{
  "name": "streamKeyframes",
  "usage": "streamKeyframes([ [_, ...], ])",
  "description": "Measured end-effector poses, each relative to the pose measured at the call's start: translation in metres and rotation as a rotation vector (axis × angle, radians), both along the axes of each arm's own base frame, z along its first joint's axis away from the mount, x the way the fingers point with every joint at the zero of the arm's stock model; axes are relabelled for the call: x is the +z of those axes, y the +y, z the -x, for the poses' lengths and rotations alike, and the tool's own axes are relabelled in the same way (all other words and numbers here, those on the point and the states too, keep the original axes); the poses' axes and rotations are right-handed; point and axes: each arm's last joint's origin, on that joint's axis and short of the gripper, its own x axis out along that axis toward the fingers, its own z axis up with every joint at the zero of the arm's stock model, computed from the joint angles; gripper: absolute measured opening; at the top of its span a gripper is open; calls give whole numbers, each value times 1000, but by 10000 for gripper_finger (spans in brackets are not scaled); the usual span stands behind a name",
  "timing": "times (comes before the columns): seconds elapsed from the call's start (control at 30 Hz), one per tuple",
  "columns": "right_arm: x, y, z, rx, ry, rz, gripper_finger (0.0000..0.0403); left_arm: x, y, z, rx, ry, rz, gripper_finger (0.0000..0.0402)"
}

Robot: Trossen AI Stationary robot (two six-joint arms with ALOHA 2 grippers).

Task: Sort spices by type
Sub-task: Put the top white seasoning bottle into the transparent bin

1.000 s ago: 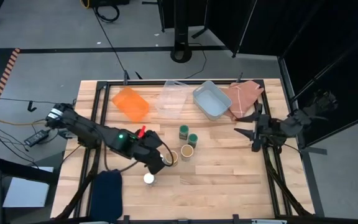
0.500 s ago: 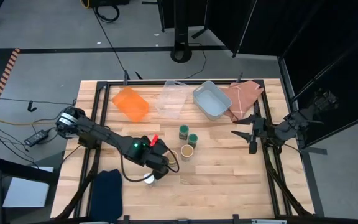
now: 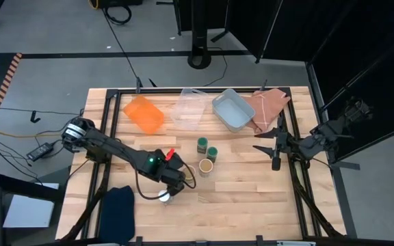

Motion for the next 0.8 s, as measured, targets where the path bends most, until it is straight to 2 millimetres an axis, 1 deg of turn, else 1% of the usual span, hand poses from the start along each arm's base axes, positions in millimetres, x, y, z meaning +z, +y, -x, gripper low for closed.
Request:
streamKeyframes([
  [0.2,0,0,0,-1,1,1,190,-11,0,1,-1,-9,5,326],
  [0.3,0,0,0,-1,1,1,190,-12,1,2,-19,-5,-10,309],
  [0.37,0,0,0,-1,1,2,190,-12,1,1,-30,-7,-24,285],
  [0.53,0,0,0,-2,2,2,190,-11,1,0,-52,-25,-50,197],
  [0.57,0,0,0,-2,2,3,190,-11,1,0,-54,-27,-54,190],
  [0.8,-2,0,0,-3,22,15,190,-11,2,0,-30,-30,-47,190],
])
